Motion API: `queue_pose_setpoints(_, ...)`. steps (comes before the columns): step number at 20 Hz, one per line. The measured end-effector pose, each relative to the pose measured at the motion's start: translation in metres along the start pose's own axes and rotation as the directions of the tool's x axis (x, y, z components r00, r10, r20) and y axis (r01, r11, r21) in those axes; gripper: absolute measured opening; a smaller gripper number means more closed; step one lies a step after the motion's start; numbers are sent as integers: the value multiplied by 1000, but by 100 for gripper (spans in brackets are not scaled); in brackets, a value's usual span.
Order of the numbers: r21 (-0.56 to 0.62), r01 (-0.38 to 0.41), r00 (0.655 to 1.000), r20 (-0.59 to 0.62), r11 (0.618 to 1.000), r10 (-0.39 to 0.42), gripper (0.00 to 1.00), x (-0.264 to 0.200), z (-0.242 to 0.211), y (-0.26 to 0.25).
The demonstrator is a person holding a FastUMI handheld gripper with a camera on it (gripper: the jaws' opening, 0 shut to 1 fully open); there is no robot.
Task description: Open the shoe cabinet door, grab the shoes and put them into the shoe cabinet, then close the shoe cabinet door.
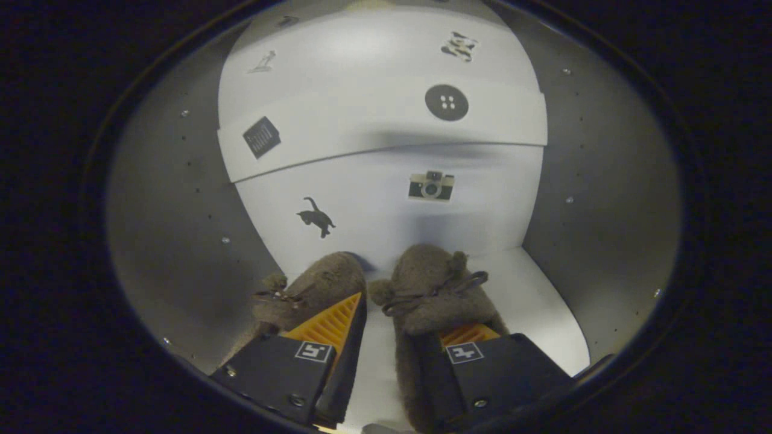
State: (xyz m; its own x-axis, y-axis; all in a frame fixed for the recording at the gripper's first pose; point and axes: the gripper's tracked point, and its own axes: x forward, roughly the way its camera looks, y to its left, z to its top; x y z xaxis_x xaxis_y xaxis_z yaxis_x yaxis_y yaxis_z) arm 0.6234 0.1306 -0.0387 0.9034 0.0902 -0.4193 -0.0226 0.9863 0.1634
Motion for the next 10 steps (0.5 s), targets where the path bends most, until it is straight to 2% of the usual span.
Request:
queue_pose_setpoints(4,-29,-5,998,63,1000,6,54,-39,-3,-3)
queue_pose_setpoints(7,-89,18,989,149,996,-4,54,-89,-2,-6)
queue_pose_setpoints(10,-96,-29,977,205,995,48,54,-151,-7,8)
